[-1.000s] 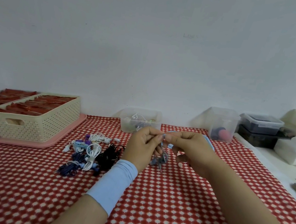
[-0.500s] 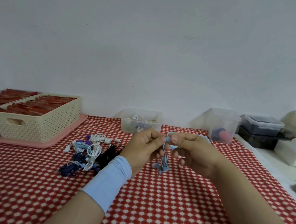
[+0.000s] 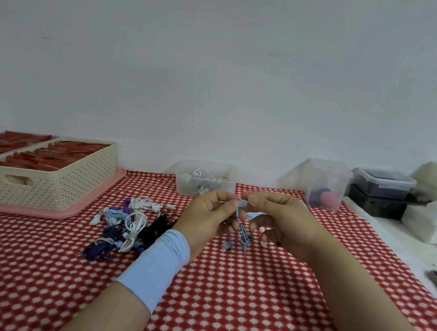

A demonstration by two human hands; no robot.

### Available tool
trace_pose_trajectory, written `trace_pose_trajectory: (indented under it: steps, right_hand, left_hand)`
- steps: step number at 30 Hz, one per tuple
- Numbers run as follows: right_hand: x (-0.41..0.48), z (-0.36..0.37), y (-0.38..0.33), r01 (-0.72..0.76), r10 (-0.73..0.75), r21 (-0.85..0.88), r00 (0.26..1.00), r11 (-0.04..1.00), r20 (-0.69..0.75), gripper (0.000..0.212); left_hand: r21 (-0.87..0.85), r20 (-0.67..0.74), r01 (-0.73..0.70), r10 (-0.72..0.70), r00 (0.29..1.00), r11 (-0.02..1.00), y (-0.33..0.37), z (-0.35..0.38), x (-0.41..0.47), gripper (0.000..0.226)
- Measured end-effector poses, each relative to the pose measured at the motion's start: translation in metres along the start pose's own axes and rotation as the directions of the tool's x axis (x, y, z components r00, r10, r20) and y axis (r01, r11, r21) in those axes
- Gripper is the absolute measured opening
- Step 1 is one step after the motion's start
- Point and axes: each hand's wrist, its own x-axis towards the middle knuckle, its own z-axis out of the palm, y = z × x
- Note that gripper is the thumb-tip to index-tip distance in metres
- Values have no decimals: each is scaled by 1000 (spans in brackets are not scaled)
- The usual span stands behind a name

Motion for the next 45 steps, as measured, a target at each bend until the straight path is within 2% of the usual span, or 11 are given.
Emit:
trace_pose_trajectory:
  steps: [5, 10, 19, 22, 25, 28, 34, 39, 42, 45]
  right_hand:
    - [0, 1, 3, 123, -142, -235, 988, 964, -67, 16]
    - [2, 2, 6, 203, -246, -351, 966, 914, -84, 14]
    - [5, 0, 8, 268, -326, -476, 944, 837, -42, 15]
    - [3, 1, 6, 244, -288, -399, 956, 884, -53, 21]
    - [-1, -1, 2, 112, -115, -163, 993, 980, -9, 21]
    - [-2, -4, 2, -10, 13, -53, 999, 999, 46, 20]
    - [2, -5, 5, -91, 94, -52, 994, 994, 54, 21]
    - [2, -4, 6, -119, 123, -67, 991, 991, 61, 37]
    - [1, -5, 5, -104, 106, -32, 991, 994, 79, 32]
    - [0, -5, 5, -93, 96, -40, 992, 995, 78, 24]
  left_hand:
    - [162, -75, -43, 56, 996, 986, -3, -3, 1, 6]
    - [267, -98, -67, 97, 991, 961, -4, -3, 1, 5]
    - [348, -99, -74, 115, 988, 935, -7, -7, 4, 10]
    - [332, -83, -55, 87, 993, 942, -7, -10, 4, 13]
    - [287, -42, -22, 35, 998, 958, -5, -13, 4, 16]
    - [275, 32, -30, 22, 999, 961, -5, -15, 5, 16]
    - [294, 66, -34, 16, 998, 955, -11, -16, 7, 16]
    - [262, 56, -23, 8, 998, 965, -16, -16, 8, 15]
    - [204, 73, -20, 5, 997, 979, -15, -16, 9, 17]
    - [216, 76, -25, 8, 997, 976, -16, -16, 9, 16]
